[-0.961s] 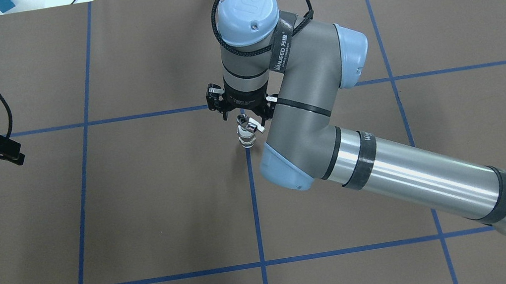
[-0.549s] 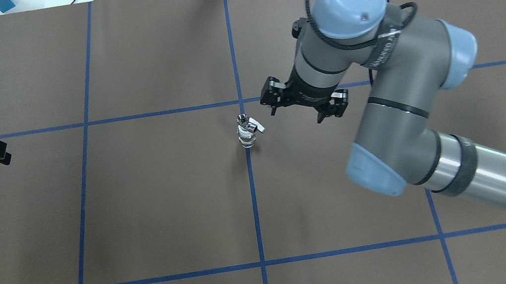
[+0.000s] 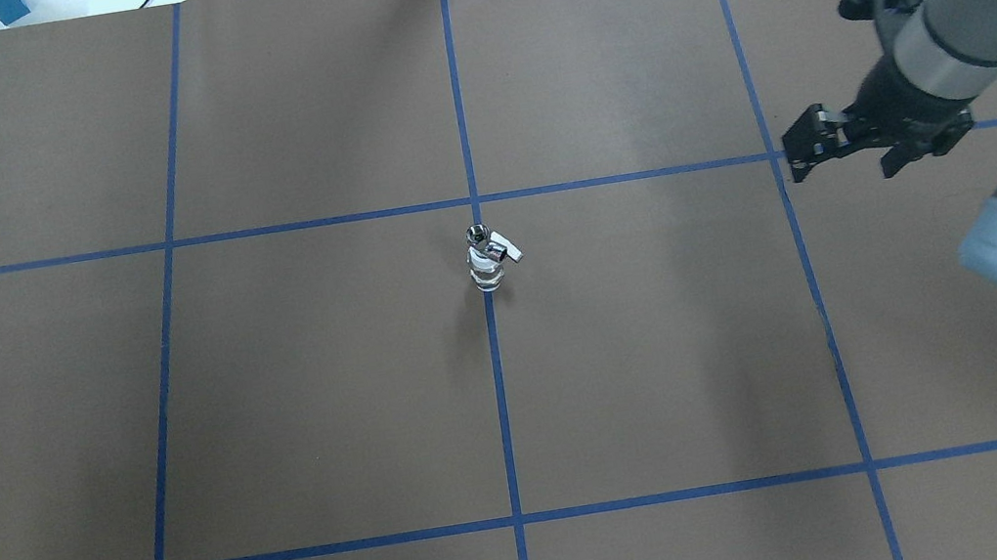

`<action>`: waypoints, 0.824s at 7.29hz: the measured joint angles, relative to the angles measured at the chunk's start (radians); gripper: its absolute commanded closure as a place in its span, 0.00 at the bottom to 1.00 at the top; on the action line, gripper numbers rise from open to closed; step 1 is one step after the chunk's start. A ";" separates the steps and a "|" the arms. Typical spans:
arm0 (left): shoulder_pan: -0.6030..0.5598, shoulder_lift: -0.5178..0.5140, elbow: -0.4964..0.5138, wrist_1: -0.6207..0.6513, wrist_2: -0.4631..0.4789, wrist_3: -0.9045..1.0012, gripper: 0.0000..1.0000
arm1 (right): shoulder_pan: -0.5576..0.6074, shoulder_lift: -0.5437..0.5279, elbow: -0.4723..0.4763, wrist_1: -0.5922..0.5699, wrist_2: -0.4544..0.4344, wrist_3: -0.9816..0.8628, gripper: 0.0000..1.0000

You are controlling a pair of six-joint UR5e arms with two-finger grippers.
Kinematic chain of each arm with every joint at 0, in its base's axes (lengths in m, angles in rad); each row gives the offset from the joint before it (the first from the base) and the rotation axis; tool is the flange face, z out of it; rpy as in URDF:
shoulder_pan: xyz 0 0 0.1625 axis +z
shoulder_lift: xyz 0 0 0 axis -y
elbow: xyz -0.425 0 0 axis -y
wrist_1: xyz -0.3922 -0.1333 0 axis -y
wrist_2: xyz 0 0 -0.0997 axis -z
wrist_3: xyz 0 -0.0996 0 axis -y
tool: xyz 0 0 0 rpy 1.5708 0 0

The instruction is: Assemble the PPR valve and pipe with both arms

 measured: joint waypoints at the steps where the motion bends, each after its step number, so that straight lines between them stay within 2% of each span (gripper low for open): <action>1: -0.078 0.011 0.061 -0.002 -0.033 0.130 0.01 | 0.086 -0.091 -0.001 0.000 0.039 -0.161 0.01; 3: -0.186 0.016 0.157 -0.003 -0.054 0.301 0.01 | 0.250 -0.223 -0.028 0.000 0.130 -0.396 0.01; 4: -0.204 0.016 0.175 -0.002 -0.053 0.328 0.01 | 0.330 -0.257 -0.069 0.000 0.192 -0.507 0.01; 6: -0.223 0.022 0.187 0.004 -0.051 0.340 0.01 | 0.434 -0.294 -0.130 0.001 0.227 -0.660 0.01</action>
